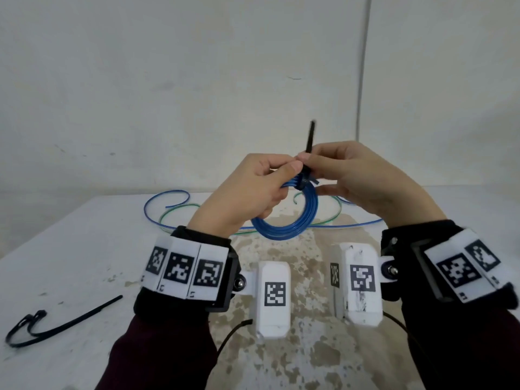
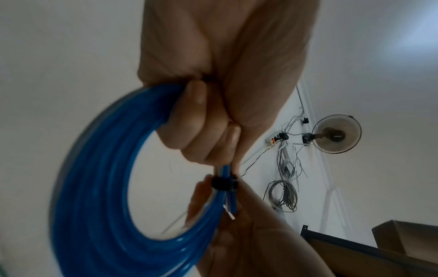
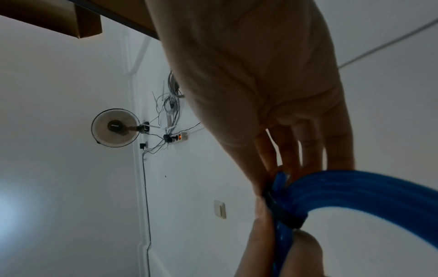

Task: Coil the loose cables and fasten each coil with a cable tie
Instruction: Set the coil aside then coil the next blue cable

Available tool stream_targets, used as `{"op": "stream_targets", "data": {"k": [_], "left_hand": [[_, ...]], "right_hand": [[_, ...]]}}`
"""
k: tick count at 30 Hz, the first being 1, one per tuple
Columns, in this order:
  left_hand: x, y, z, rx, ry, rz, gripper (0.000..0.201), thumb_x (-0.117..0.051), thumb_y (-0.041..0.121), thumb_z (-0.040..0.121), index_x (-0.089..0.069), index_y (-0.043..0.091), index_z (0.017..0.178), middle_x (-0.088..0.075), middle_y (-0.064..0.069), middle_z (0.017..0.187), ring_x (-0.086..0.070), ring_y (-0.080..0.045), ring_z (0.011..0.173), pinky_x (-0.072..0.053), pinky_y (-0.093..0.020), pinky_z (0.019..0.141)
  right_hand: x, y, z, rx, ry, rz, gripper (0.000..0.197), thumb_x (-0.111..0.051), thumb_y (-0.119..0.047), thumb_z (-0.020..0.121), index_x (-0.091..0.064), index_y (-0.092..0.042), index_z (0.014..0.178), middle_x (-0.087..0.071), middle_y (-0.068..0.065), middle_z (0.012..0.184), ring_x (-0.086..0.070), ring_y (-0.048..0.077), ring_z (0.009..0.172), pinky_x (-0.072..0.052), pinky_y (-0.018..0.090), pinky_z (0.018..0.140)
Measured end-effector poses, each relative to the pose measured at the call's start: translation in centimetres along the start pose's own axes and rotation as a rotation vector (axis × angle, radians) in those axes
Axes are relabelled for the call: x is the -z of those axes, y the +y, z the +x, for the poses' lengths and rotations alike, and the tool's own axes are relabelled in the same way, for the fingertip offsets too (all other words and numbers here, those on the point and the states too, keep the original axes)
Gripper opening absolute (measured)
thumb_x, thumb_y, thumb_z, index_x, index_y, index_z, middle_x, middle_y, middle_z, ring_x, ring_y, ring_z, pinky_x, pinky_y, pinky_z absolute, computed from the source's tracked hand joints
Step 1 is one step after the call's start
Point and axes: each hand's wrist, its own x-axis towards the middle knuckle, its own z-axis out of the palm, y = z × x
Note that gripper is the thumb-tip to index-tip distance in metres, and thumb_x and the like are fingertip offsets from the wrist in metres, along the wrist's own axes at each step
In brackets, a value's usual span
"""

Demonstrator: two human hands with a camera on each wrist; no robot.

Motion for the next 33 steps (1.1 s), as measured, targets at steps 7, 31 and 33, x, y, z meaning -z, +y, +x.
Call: {"op": "stream_targets", "data": {"k": [7,31,33], "left_hand": [[-0.5,-0.4,0.7,0.074,0.120,-0.112,0.033,-0.042,0.023,0.102,-0.067,0.011,0.083,-0.020,0.004,0.048,-0.013,-0.005,0.037,-0.012,-0.014,0.035],[-1.3,0.3,-0.1,-0.035,-0.109,-0.193,0.022,-0.041,0.007,0.100,-0.051,0.004,0.119,-0.066,-0.013,0.088,-0.065,-0.026,0.076,-0.055,-0.034,0.080],[-0.8,0.0,-0.1,-0.011,-0.110,-0.176,0.022,-0.045,0.006,0.098,-0.053,0.001,0.118,-0.070,-0.017,0.101,-0.068,-0.029,0.095,-0.053,-0.037,0.092]], "right_hand": [[-1.3,-0.8,0.1,0.341,0.302,-0.347,0.015,-0.075,-0.019,0.079,-0.071,-0.008,0.070,-0.068,0.002,0.061,-0.057,0.003,0.054,-0.041,0.012,0.054],[1.5,-0.5,0.4,0.239,0.494,-0.052,0.026,-0.059,-0.023,0.094,-0.062,-0.012,0.070,-0.056,-0.001,0.062,-0.057,0.008,0.048,-0.052,0.028,0.046],[2.1,-0.6,0.2,0.243,0.529,-0.004,0.025,-0.058,-0.022,0.095,-0.061,-0.010,0.073,-0.057,-0.001,0.065,-0.058,0.008,0.051,-0.052,0.026,0.045]]}}
